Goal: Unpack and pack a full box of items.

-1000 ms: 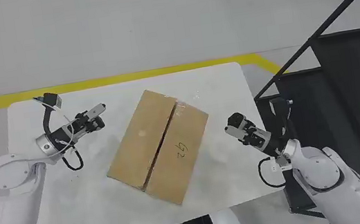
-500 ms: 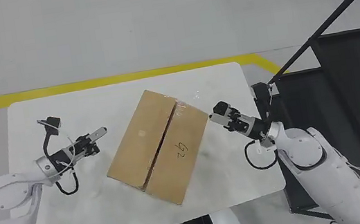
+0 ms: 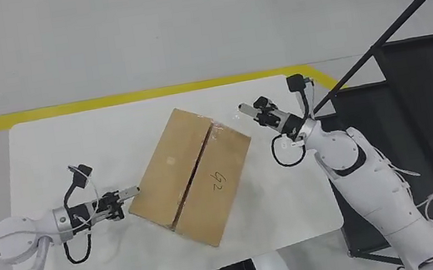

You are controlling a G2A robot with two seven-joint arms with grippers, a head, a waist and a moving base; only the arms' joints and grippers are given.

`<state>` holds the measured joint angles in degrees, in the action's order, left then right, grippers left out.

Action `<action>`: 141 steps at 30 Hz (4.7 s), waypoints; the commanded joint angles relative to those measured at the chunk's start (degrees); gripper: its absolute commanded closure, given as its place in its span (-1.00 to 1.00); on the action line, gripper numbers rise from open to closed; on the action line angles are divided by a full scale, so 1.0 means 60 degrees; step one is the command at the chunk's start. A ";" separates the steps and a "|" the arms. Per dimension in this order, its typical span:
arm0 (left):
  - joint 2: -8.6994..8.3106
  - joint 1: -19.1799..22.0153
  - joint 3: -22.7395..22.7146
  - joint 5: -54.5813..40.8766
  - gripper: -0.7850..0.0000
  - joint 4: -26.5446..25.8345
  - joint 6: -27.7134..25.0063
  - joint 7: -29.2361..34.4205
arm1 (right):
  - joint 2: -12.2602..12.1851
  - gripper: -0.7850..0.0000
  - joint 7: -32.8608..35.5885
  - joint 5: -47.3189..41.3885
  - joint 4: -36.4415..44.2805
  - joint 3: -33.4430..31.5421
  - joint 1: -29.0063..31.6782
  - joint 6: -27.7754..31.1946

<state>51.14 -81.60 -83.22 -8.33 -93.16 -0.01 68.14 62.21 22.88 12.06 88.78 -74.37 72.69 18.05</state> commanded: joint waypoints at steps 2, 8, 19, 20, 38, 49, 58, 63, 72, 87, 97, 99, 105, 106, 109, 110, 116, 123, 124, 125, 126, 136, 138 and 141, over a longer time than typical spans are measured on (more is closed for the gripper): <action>-0.0026 0.0063 0.0181 0.0108 -1.00 -0.0106 0.0312 0.0493 | 0.0092 -1.00 -0.0180 0.0005 -0.0619 0.0288 -0.0501 -0.0075; -0.0037 0.0301 0.0416 -0.0910 -1.00 -0.0034 0.0107 0.1842 | 0.0193 -1.00 -0.0023 -0.0053 -0.1285 0.0594 -0.0978 -0.0111; 0.0049 0.1218 0.1110 -0.1863 -1.00 0.0635 -0.0037 0.2412 | 0.0234 -1.00 0.1228 0.0170 -0.1930 0.1019 -0.1058 -0.0117; 0.0060 0.1279 0.1146 -0.1935 -1.00 0.0708 -0.0028 0.2321 | 0.0223 -1.00 0.1311 0.0202 -0.1896 0.1010 -0.0998 -0.0107; -0.0273 0.0713 0.1180 -0.1455 -1.00 0.0121 0.0014 0.3310 | 0.0019 -1.00 0.2053 0.0196 -0.0418 0.0503 0.0298 0.0019; -0.0222 0.1065 0.1041 -0.2819 -1.00 0.0843 -0.0195 0.2405 | -0.0002 -1.00 0.1924 0.0315 -0.0149 0.0475 0.0667 -0.0124; -0.0120 0.1254 0.0824 -0.3752 -1.00 0.1265 -0.0707 0.0932 | -0.0054 -1.00 0.2176 0.0052 0.0481 0.0404 0.1286 -0.0040; -0.0069 0.1356 0.0762 -0.3921 -1.00 0.1408 -0.0922 0.0159 | -0.0101 -1.00 0.2373 0.0171 0.0916 0.0381 0.1684 -0.0074; -0.0037 0.1362 0.0484 -0.3820 -1.00 0.1507 -0.1338 -0.0901 | -0.0223 -1.00 0.3196 0.0354 0.1769 0.0292 0.2324 -0.0234; 0.0023 0.1514 0.0475 -0.3279 -1.00 0.1621 -0.1387 -0.1793 | -0.0395 -1.00 0.4942 0.0127 0.2527 0.0554 0.2894 -0.0228; 0.0007 0.0970 -0.0209 -0.3295 -1.00 0.1175 -0.2263 -0.2672 | -0.0532 -1.00 0.4142 -0.1160 0.2828 -0.0674 0.3176 0.0401; -0.0001 0.0765 -0.0396 -0.3354 -1.00 0.1007 -0.2518 -0.2740 | -0.0563 -1.00 0.4245 -0.1721 0.2926 -0.0895 0.3284 0.0751; -0.0008 0.0348 -0.0751 -0.3448 -1.00 0.0731 -0.2831 -0.2883 | -0.0560 -1.00 0.3873 -0.1760 0.2836 -0.0905 0.3074 0.0812; -0.0008 0.0318 -0.0775 -0.3420 -1.00 0.0703 -0.2832 -0.2898 | -0.0540 -1.00 0.3715 -0.1764 0.2760 -0.0803 0.2989 0.0840; 0.0005 0.0266 -0.0803 -0.3380 -1.00 0.0641 -0.2873 -0.2959 | -0.0483 -1.00 0.3292 -0.1586 0.2466 -0.0515 0.2675 0.0875; 0.0012 0.0262 -0.0787 -0.3358 -1.00 0.0632 -0.2879 -0.2983 | -0.0461 -1.00 0.3191 -0.1524 0.2373 -0.0384 0.2562 0.0868; 0.0054 0.0336 -0.0656 -0.3061 -1.00 0.0575 -0.2822 -0.3201 | -0.0352 -1.00 0.2571 -0.0983 0.1777 0.0155 0.1950 0.0671; 0.0090 0.0308 -0.0647 -0.2899 -1.00 0.0554 -0.2775 -0.3413 | -0.0318 -1.00 0.2774 -0.1236 0.1381 0.0418 0.1753 0.0829; 0.0092 0.0293 -0.0663 -0.2885 -1.00 0.0556 -0.2765 -0.3435 | -0.0331 -1.00 0.3055 -0.1379 0.1407 0.0448 0.1784 0.0912; 0.0095 0.0278 -0.0678 -0.2869 -1.00 0.0549 -0.2761 -0.3451 | -0.0350 -1.00 0.3306 -0.1483 0.1421 0.0431 0.1801 0.0952; 0.0097 0.0263 -0.0692 -0.2857 -1.00 0.0537 -0.2758 -0.3454 | -0.0370 -1.00 0.3565 -0.1563 0.1445 0.0423 0.1831 0.0967; 0.0125 0.0079 -0.0866 -0.2821 -1.00 0.0346 -0.2717 -0.3621 | -0.0597 -1.00 0.6036 -0.3877 0.2067 0.0022 0.2380 0.1508; 0.0135 0.0073 -0.0854 -0.2810 -1.00 0.0337 -0.2693 -0.3637 | -0.0644 -1.00 0.6592 -0.4431 0.2215 -0.0043 0.2468 0.1615; 0.0156 0.0088 -0.0822 -0.2832 -1.00 0.0340 -0.2700 -0.3660 | -0.0700 -1.00 0.7428 -0.5073 0.2510 0.0005 0.2570 0.1745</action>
<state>52.04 -81.11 -88.21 -25.24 -91.16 -16.18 46.25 58.09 65.44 -17.08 103.22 -74.64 87.95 28.29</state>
